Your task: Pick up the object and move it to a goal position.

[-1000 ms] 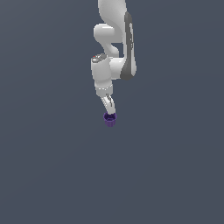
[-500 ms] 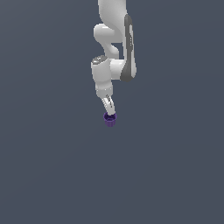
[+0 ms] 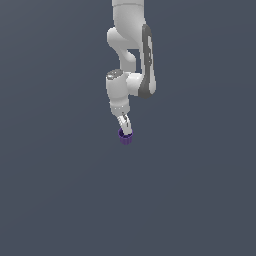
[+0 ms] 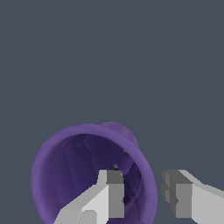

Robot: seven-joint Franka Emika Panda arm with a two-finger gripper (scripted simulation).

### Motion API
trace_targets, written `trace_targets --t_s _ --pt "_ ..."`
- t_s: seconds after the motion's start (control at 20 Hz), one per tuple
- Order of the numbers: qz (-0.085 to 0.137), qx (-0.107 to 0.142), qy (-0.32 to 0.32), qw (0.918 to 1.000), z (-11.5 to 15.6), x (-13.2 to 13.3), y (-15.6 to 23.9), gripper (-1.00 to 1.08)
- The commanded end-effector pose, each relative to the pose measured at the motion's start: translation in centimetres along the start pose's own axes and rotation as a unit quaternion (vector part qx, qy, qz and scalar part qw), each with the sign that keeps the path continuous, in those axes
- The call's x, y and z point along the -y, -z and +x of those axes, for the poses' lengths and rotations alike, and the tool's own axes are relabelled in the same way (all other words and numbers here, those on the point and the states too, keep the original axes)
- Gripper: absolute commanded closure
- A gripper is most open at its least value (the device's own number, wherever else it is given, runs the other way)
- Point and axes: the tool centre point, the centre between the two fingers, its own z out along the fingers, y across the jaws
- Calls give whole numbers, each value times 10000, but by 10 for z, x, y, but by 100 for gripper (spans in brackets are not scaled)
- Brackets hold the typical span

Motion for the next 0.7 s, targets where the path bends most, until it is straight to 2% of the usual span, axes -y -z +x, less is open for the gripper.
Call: trace_targets --t_s 0.0,0.65 --pt "2 -1 0 10000 0 0 -1 108" --pt "10 -3 2 10000 2 0 3 108"
